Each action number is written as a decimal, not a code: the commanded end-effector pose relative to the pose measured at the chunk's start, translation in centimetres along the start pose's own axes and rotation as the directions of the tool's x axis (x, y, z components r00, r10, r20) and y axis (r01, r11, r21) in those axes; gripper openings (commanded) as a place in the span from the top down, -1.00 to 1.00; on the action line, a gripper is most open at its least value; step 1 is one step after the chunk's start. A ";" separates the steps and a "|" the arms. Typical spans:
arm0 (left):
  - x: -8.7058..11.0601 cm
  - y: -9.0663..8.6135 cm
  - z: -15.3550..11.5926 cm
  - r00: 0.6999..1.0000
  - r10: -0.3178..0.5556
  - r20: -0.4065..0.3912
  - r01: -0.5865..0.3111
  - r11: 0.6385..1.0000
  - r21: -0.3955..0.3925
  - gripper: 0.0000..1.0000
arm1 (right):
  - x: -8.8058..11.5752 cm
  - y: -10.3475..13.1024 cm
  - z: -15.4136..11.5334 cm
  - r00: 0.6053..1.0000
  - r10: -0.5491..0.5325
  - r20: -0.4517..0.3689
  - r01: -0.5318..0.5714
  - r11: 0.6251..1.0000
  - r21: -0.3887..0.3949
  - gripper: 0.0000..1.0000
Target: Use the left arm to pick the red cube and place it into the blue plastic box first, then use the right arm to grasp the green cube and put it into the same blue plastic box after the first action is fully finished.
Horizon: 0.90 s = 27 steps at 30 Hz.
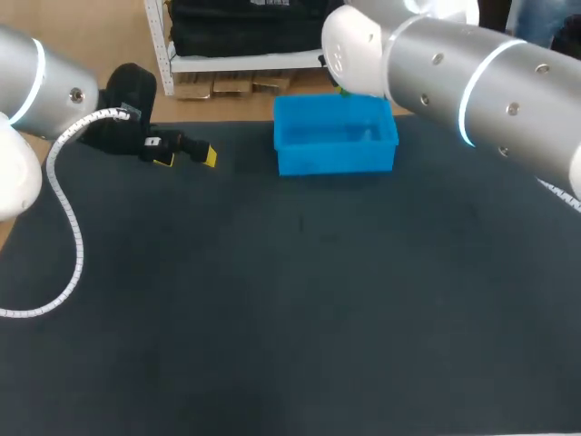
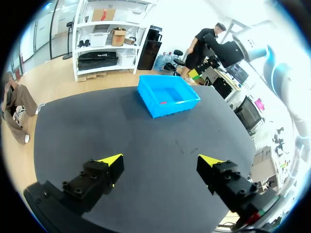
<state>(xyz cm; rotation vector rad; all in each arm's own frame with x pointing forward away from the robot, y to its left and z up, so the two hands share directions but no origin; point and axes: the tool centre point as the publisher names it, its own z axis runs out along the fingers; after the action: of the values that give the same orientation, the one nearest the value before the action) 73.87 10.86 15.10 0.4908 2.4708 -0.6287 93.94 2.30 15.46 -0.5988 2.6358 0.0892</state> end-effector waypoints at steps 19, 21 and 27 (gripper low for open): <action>0.1 0.1 -0.1 1.000 0.003 0.005 -0.003 1.000 0.007 -1.00 | -2.6 -1.6 2.7 0.999 -0.040 -0.036 0.041 0.999 0.018 1.00; 0.1 0.1 -0.1 1.000 0.003 0.005 -0.003 1.000 0.007 -1.00 | -2.7 -1.5 2.7 0.999 -0.042 -0.034 0.043 0.999 0.018 1.00; 0.1 0.1 -0.1 1.000 0.003 0.005 -0.003 1.000 0.007 -1.00 | -2.7 -1.5 2.8 0.998 -0.044 -0.041 0.046 0.999 0.029 -1.00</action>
<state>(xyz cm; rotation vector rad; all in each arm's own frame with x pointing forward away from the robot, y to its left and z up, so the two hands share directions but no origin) 73.87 10.86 15.10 0.4908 2.4707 -0.6287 96.47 1.99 14.12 -0.6296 2.5285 0.0579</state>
